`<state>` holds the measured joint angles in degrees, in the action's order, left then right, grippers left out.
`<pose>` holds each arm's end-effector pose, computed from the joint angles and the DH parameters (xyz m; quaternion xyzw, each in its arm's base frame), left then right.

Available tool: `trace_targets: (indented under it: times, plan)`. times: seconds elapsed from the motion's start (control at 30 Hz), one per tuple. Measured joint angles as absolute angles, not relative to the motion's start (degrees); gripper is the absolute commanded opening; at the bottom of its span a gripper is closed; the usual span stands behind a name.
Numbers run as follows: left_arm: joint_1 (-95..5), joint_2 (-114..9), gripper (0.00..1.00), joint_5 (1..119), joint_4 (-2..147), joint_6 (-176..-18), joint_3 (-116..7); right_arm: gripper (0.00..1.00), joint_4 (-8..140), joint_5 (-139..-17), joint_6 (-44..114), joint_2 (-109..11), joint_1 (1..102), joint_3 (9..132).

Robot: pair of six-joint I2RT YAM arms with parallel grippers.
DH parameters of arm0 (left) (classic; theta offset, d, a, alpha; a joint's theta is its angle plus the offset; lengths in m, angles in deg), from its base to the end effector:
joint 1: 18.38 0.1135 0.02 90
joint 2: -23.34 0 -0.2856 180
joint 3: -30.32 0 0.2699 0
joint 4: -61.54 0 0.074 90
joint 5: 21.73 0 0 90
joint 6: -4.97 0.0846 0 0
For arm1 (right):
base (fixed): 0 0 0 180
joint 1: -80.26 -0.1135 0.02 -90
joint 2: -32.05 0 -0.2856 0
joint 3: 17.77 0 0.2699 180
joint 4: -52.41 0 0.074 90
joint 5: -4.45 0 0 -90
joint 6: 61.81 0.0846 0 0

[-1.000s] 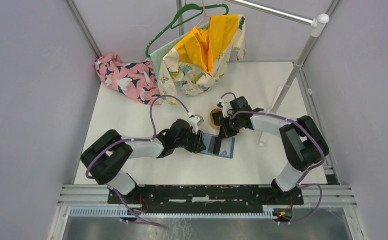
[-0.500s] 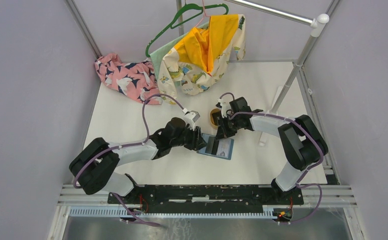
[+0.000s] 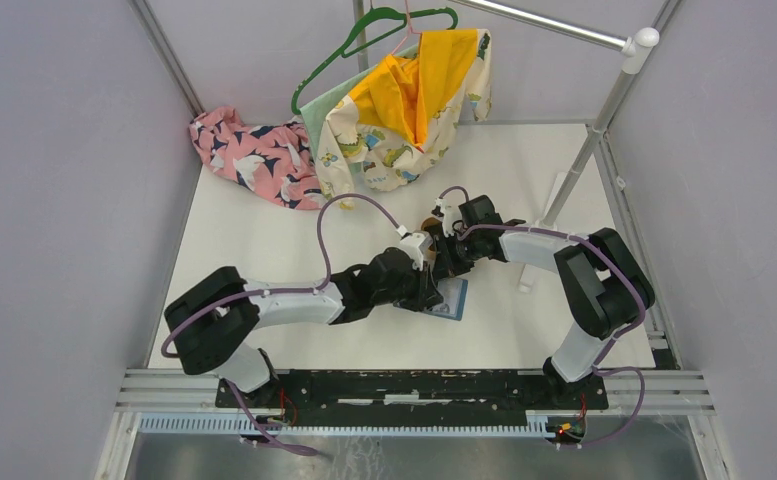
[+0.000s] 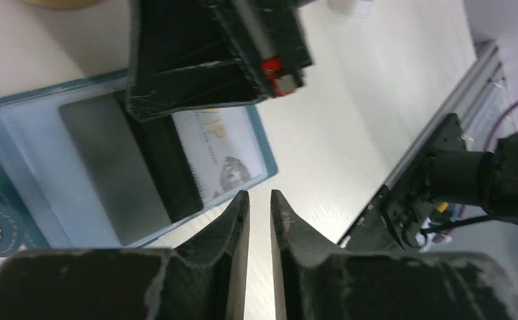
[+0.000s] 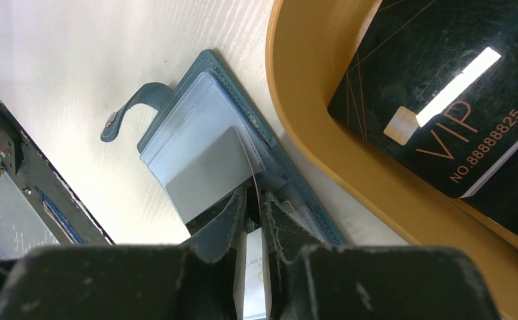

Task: Put the credit cards into the card holder
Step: Insert the credit card into the card holder.

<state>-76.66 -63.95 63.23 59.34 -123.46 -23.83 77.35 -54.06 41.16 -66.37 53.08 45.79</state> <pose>0.1873 -0.3171 0.1699 0.1712 0.8525 -0.3934 0.2986 0.2972 0.2023 0.1154 -0.1851 0.9134 0.3321 0.1456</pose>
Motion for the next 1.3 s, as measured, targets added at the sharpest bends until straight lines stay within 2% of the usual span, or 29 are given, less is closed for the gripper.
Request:
trace_targets:
  times: [0.47, 0.7, 0.87, 0.97, 1.3]
  plan:
    - [-80.44, -74.09, 0.24, 74.25, 66.03, -123.79, -33.51, 0.16, 77.35, -54.33, 40.77, -66.34, 52.99, 45.79]
    - [-81.36, -78.15, 0.29, 78.58, 70.05, -123.75, -36.99, 0.16, 77.35, -54.33, 40.75, -66.34, 52.99, 45.79]
    - [-81.89, -80.34, 0.37, 82.23, 73.39, -123.70, -39.92, 0.17, 77.33, -54.33, 40.72, -66.34, 52.99, 45.79]
    - [-81.91, -80.73, 0.42, 84.17, 75.05, -123.72, -40.92, 0.19, 77.33, -54.35, 40.72, -66.34, 52.99, 45.79]
    - [-82.48, -81.15, 0.50, 88.35, 77.98, -123.72, -41.84, 0.32, 77.22, -54.72, 39.92, -66.34, 52.92, 45.79]
